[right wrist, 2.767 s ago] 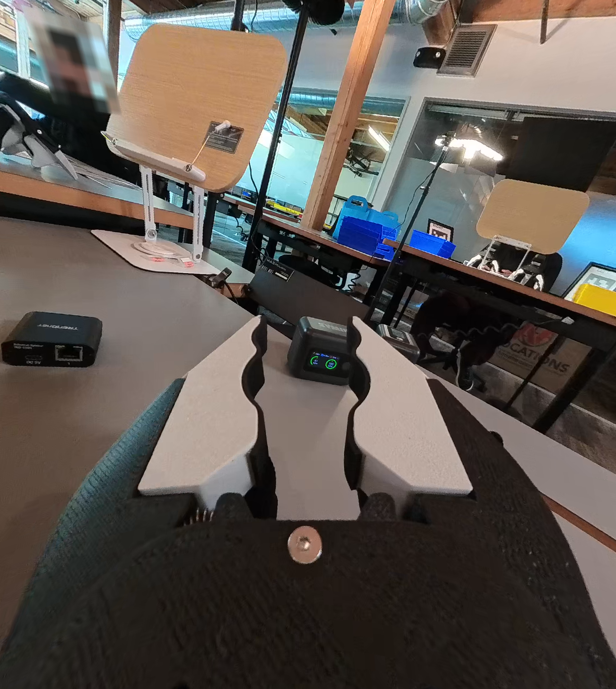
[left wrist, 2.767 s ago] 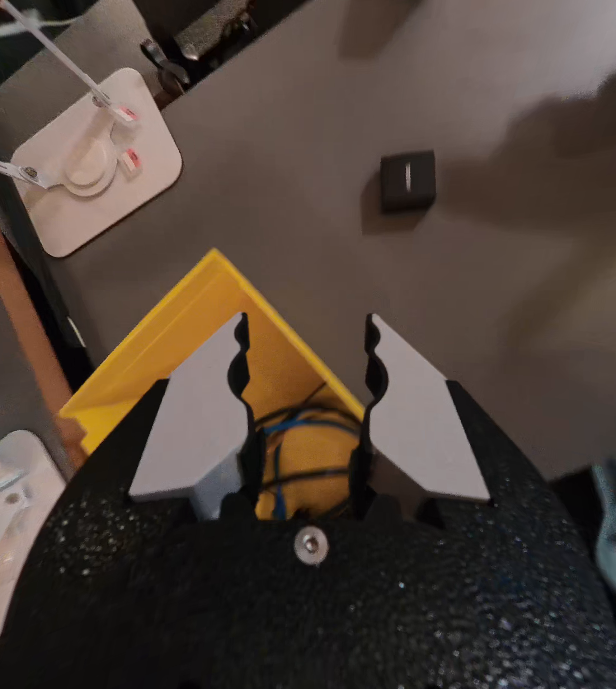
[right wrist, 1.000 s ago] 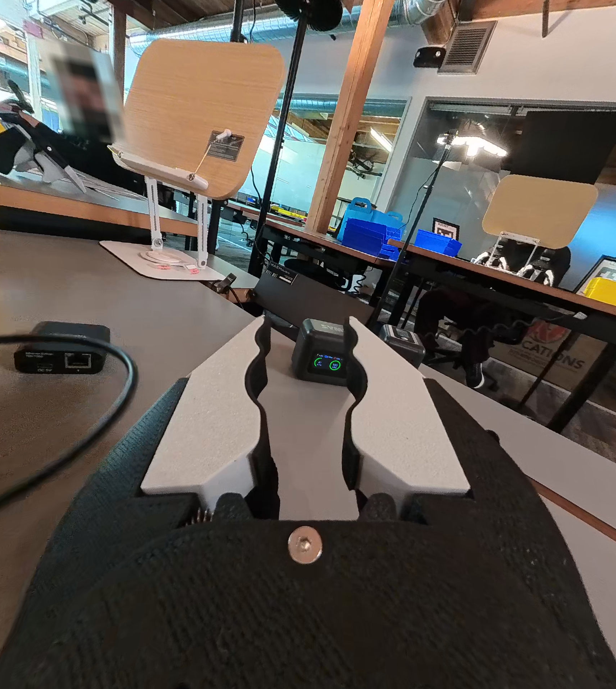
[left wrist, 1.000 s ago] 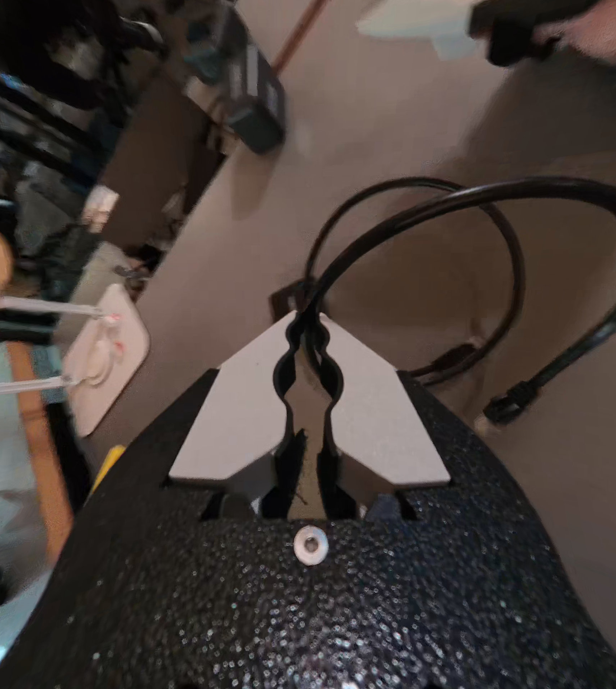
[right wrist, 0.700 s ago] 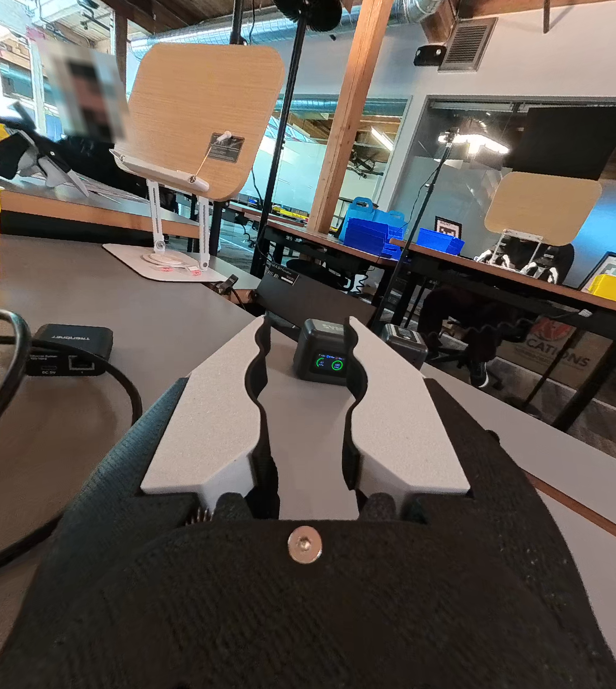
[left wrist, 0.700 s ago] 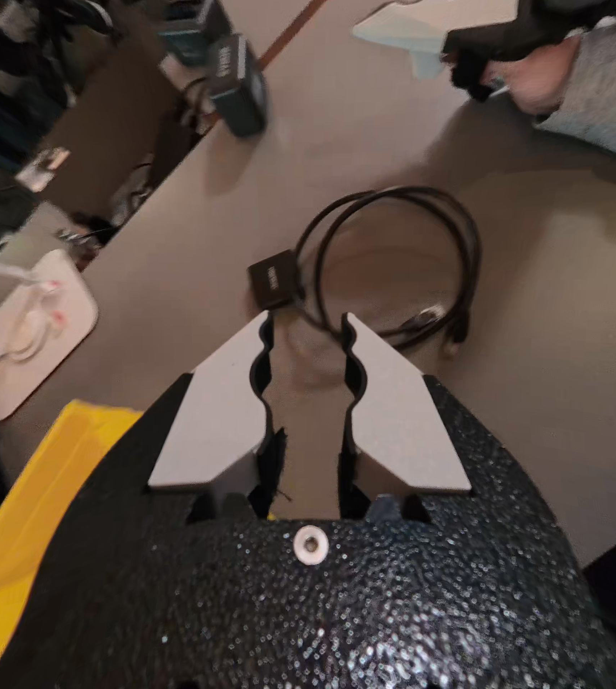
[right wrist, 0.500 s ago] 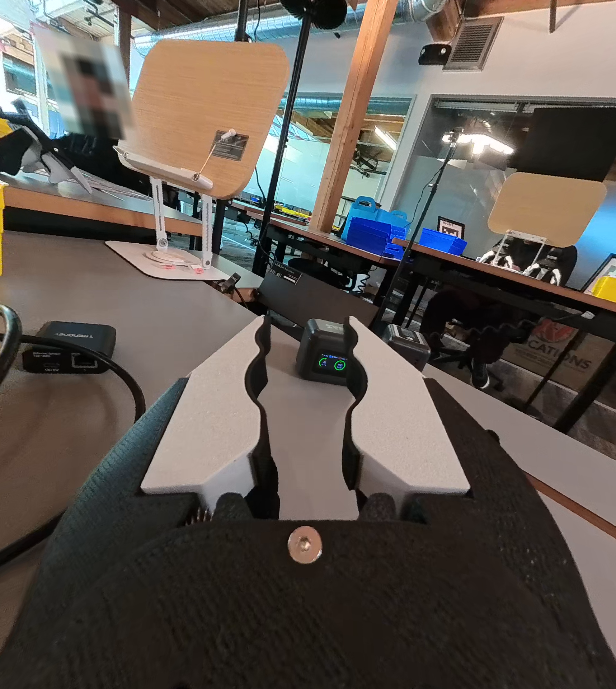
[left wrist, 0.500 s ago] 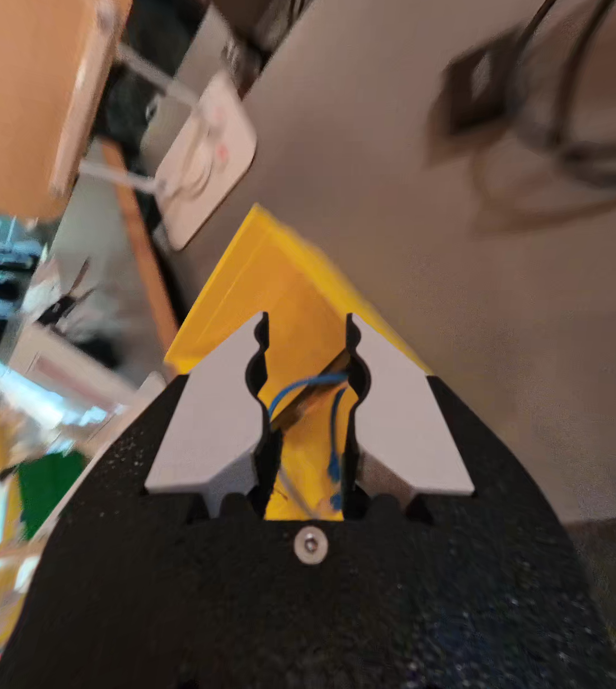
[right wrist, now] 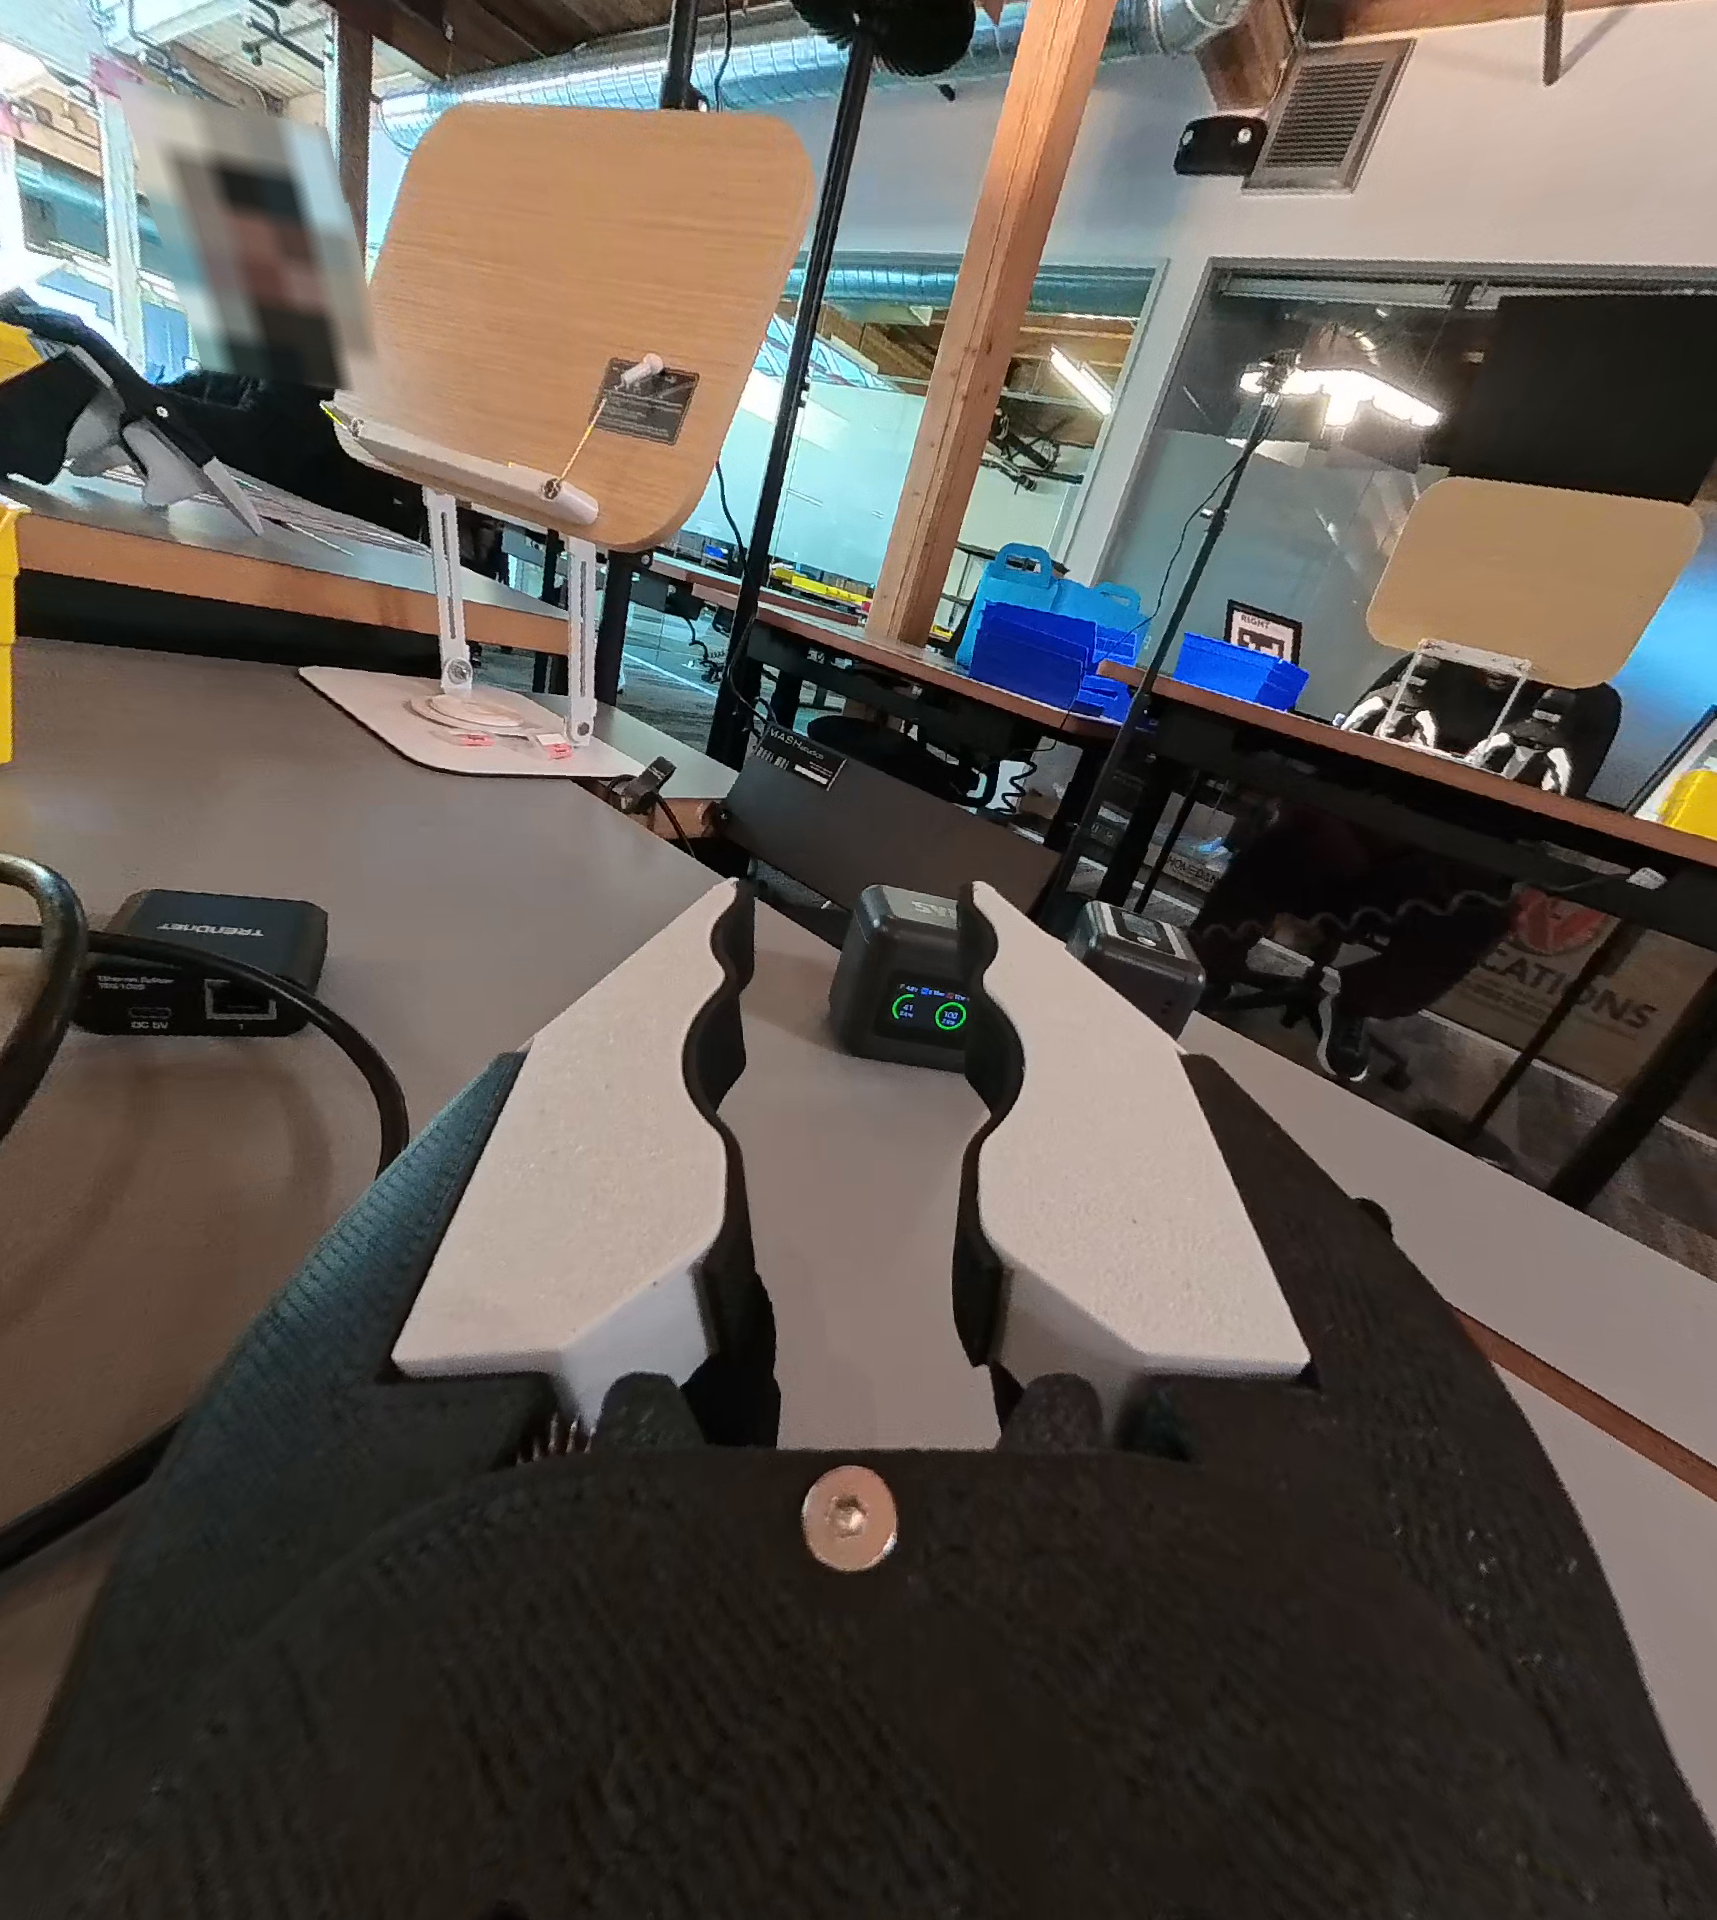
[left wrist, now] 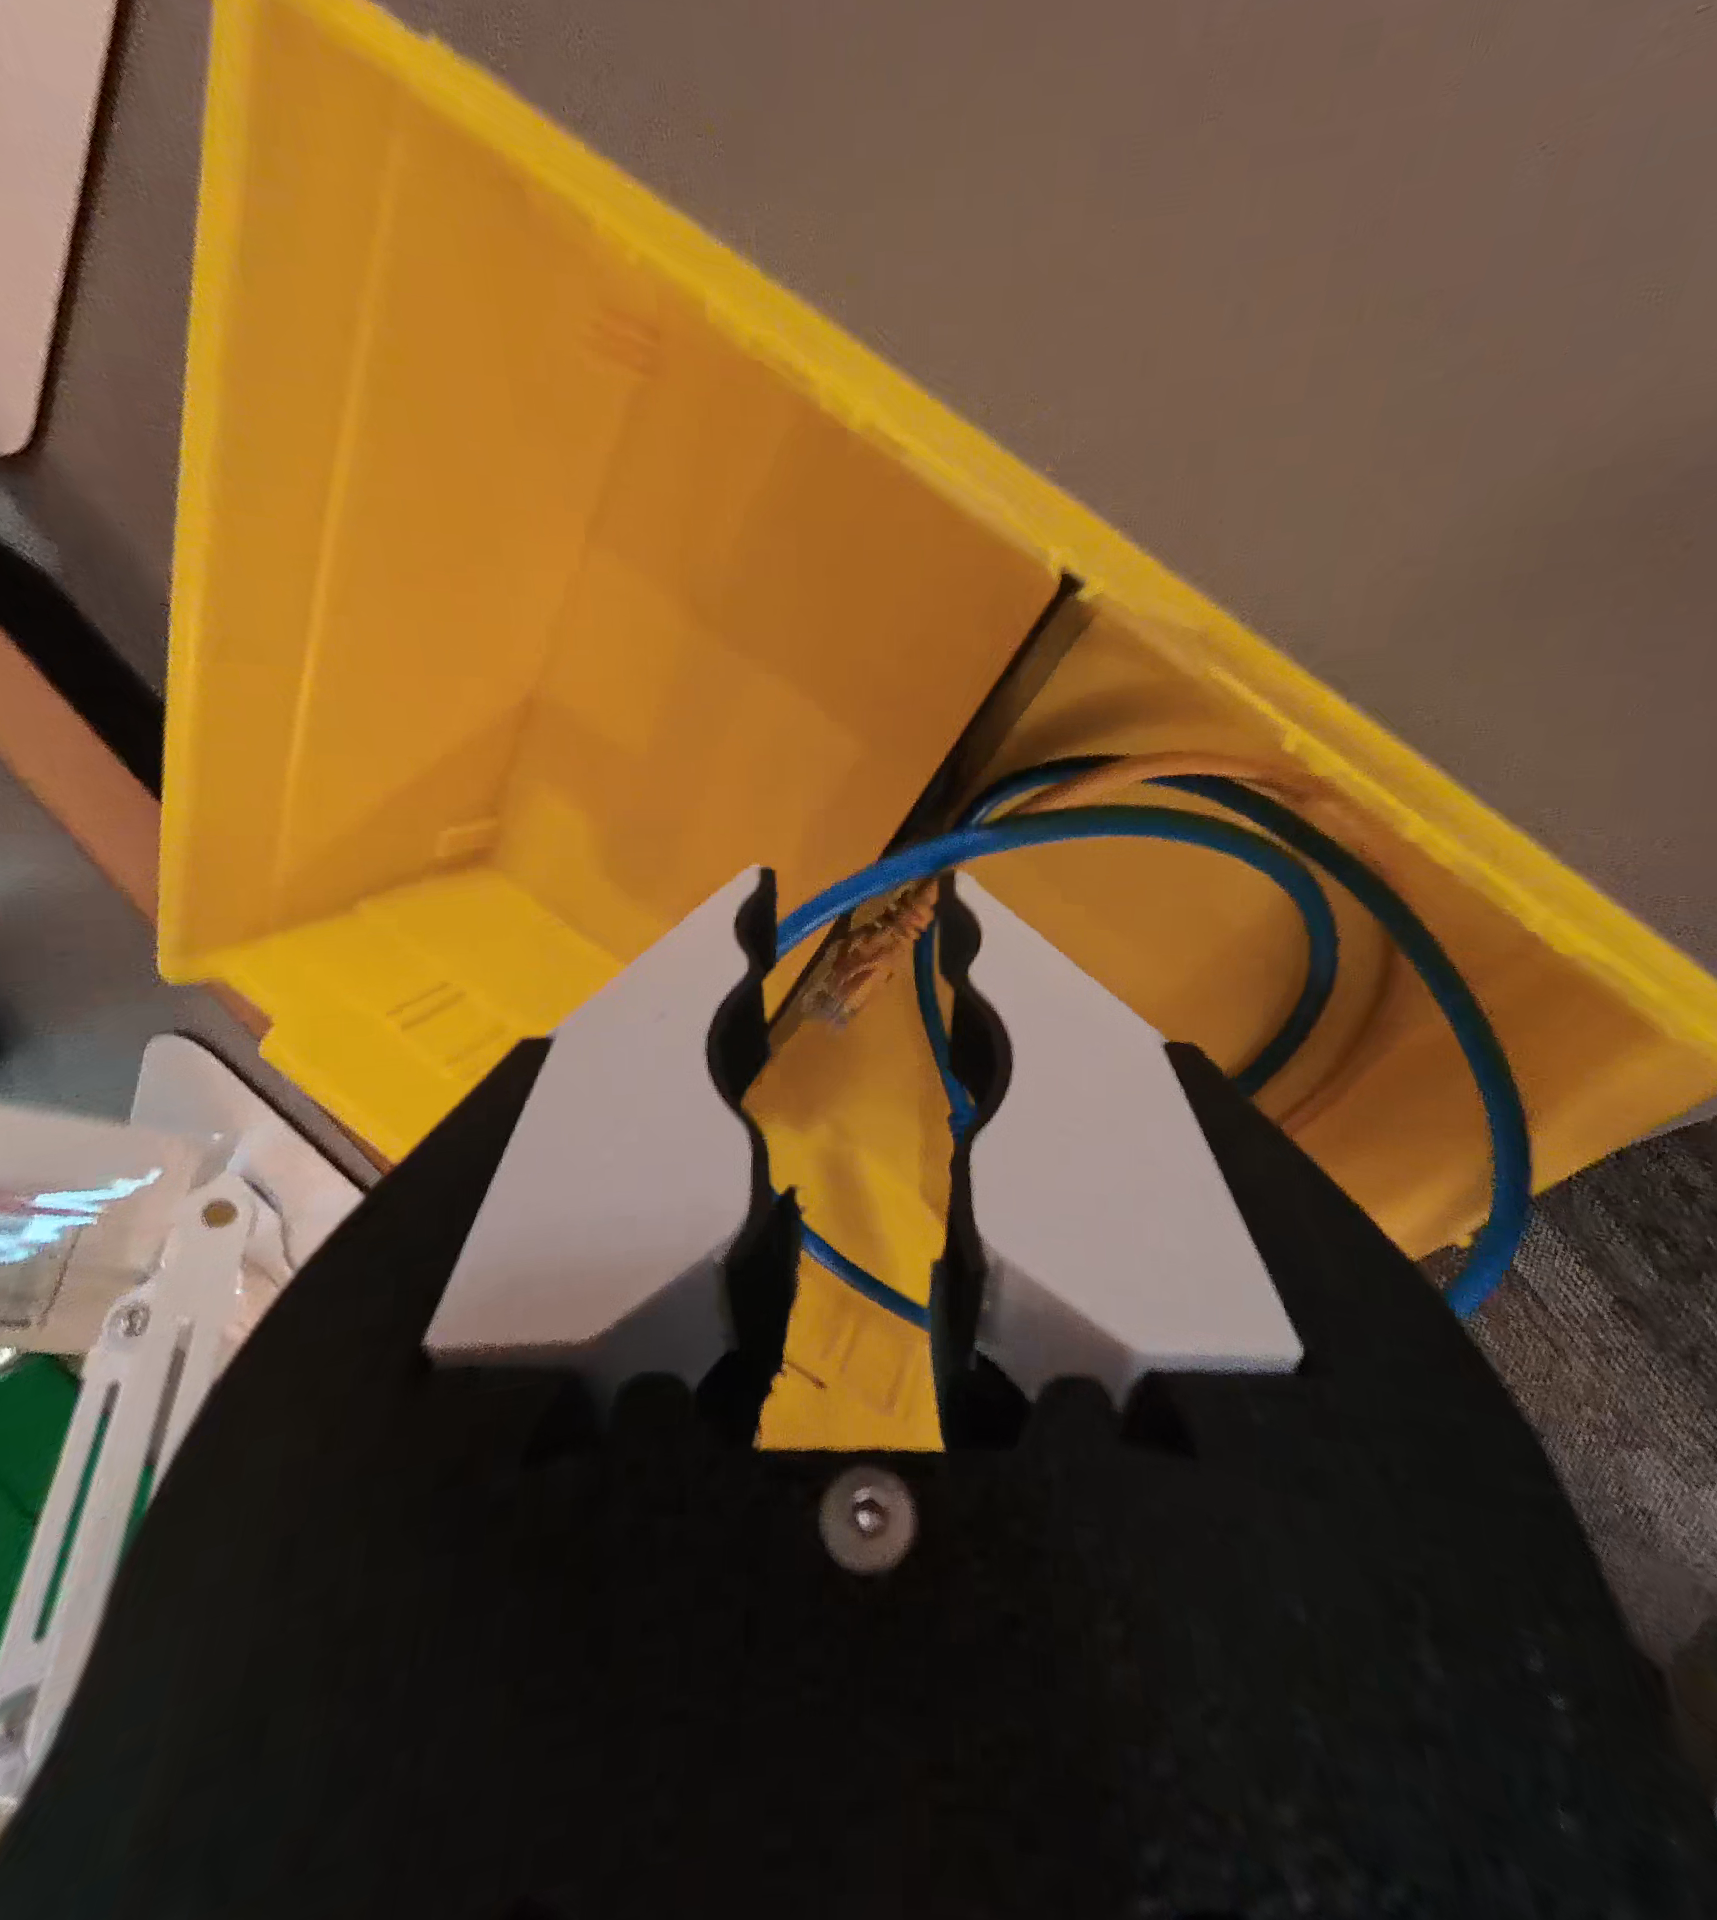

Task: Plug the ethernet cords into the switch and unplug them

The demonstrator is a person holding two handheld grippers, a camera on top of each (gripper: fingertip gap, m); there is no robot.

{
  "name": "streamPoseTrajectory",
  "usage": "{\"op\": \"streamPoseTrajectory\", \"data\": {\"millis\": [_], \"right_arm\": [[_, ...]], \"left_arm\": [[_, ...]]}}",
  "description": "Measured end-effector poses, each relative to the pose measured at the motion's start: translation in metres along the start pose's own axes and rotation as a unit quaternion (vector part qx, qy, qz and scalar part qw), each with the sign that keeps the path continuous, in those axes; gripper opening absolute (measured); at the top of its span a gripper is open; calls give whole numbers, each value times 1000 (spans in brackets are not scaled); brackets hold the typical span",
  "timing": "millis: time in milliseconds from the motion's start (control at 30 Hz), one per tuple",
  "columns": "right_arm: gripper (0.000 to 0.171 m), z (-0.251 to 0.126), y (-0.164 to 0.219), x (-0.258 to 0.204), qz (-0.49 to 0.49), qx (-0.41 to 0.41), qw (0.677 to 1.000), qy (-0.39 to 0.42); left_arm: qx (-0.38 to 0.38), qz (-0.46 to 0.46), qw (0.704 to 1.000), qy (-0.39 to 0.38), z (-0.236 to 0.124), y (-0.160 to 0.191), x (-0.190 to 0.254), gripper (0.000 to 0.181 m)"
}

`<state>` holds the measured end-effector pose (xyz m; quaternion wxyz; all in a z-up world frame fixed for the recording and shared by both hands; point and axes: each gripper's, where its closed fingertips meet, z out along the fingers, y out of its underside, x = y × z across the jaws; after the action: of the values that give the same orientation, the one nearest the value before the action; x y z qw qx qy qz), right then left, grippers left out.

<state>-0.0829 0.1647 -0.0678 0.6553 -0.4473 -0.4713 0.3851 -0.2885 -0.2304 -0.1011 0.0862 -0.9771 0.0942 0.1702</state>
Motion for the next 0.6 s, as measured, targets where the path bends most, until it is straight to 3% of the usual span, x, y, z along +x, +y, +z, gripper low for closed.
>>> {"op": "streamPoseTrajectory", "data": {"millis": [233, 400, 500, 600], "right_arm": [[38, 0, 1, 0, -1, -1, 1000, -2], [38, 0, 1, 0, -2, -2, 1000, -3], [38, 0, 1, -1, -4, -2, 1000, -3], [38, 0, 0, 0, -2, -1, 1000, -3]], "left_arm": [[-51, 20, 997, 46, 5, -2, -1, 41], [-97, 41, 993, 58, 5, 10, -1, 40], [-116, 53, 989, 71, 9, 16, 2, 35], [-137, 64, 986, 68, 10, 23, 3, 15]]}}
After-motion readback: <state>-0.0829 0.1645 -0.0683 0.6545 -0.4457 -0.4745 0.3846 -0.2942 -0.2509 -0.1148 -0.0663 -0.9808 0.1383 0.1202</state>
